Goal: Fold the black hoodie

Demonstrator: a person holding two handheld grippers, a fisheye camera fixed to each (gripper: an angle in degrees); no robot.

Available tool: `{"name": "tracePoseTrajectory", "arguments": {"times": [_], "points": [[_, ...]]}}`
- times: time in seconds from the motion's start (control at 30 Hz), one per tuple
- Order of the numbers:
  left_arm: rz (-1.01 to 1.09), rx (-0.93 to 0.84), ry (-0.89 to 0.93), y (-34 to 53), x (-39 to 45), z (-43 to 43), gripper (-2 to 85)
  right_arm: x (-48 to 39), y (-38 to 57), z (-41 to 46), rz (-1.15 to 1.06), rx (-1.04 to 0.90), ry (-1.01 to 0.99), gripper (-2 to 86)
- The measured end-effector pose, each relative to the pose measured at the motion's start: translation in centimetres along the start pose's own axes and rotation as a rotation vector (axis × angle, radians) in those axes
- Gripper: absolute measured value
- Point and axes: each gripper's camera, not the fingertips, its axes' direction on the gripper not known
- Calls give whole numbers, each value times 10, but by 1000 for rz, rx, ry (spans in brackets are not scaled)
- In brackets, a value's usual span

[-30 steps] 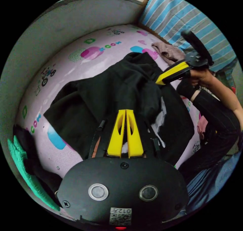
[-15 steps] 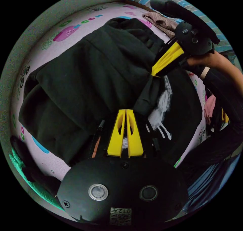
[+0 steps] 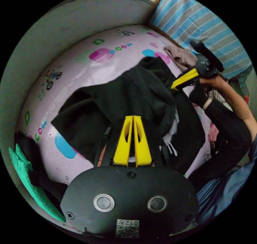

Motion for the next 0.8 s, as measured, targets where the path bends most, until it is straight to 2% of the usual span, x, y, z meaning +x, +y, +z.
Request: {"name": "tracePoseTrajectory", "arguments": {"times": [0.07,0.27,0.33,0.43,0.5,0.67,0.73,0.8], "points": [[-68,23,-37,-8,-14,3,-1,16,-3,-12,103,162,-2,-10],[-156,57,-103,-31,-30,23,-1,30,-23,-13,177,337,6,-10],[-133,-10,-143,-32,-27,39,-1,31,-31,-3,180,303,-8,-10],[-143,-64,-123,-25,-27,56,-1,33,-38,19,180,187,111,-10],[-159,-105,-101,-14,-28,73,-1,31,-36,25,158,185,136,-10],[-198,-55,-138,-5,-26,62,-1,21,-25,14,166,186,186,-10],[-164,-16,-151,2,-14,46,-1,11,-13,6,119,191,125,-10],[-122,3,-67,11,-2,37,-1,-1,0,2,48,159,-18,-10]]}}
